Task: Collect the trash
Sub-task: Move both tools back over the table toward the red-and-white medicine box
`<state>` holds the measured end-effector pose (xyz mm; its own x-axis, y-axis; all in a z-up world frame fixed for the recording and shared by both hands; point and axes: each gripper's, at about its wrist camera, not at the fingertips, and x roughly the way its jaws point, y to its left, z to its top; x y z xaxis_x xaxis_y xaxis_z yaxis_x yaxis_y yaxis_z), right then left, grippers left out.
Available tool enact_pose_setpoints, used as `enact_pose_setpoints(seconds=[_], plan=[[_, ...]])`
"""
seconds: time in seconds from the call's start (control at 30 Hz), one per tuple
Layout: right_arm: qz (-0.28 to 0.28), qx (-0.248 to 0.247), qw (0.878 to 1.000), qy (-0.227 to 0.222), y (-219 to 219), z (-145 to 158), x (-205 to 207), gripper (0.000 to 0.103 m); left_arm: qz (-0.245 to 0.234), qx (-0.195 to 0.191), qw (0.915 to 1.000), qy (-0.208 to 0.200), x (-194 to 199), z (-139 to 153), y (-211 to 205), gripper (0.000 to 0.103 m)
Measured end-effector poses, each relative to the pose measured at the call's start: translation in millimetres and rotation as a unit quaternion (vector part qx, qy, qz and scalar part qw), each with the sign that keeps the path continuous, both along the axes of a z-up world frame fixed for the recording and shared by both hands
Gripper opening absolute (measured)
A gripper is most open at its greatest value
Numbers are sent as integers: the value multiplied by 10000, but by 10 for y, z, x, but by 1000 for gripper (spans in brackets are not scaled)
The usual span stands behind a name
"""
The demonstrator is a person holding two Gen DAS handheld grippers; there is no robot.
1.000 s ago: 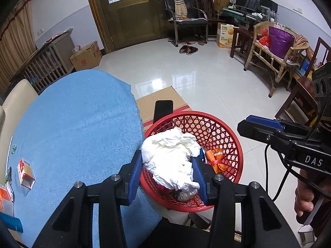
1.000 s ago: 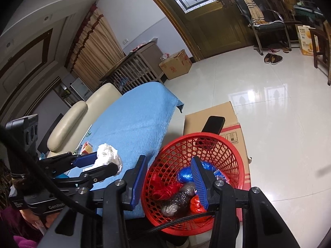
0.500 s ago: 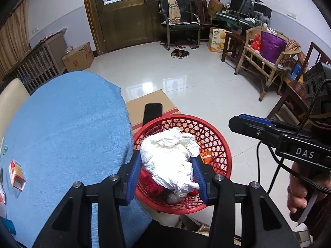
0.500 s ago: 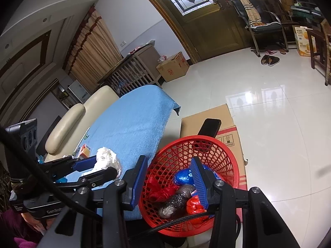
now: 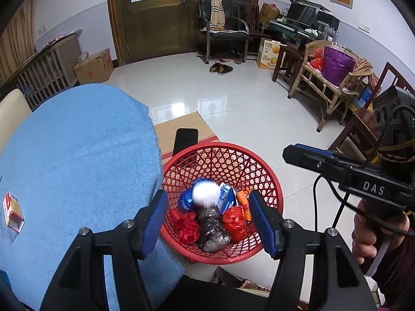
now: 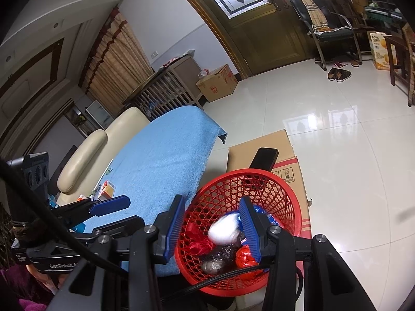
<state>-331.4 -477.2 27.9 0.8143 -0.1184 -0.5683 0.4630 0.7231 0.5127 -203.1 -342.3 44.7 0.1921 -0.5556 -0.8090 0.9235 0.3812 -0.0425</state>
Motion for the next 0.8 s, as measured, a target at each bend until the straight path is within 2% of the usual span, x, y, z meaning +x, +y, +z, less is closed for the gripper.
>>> enact_pose_setpoints(seconds=[0.2, 0.47, 0.63, 0.8], plan=[[47, 50, 10000, -1, 24, 21, 16, 47, 313, -73, 9995, -20, 115, 46, 288, 65], [188, 51, 9998, 24, 118, 97, 132, 47, 1003, -276, 9943, -220, 371, 174, 805, 65], [316, 18, 9995, 32, 218, 173, 242, 47, 1558, -470, 9864, -243, 565, 255, 1220, 66], [500, -8, 9987, 48, 355, 258, 398, 47, 2167, -620, 9737, -316, 765, 312, 1685, 66]])
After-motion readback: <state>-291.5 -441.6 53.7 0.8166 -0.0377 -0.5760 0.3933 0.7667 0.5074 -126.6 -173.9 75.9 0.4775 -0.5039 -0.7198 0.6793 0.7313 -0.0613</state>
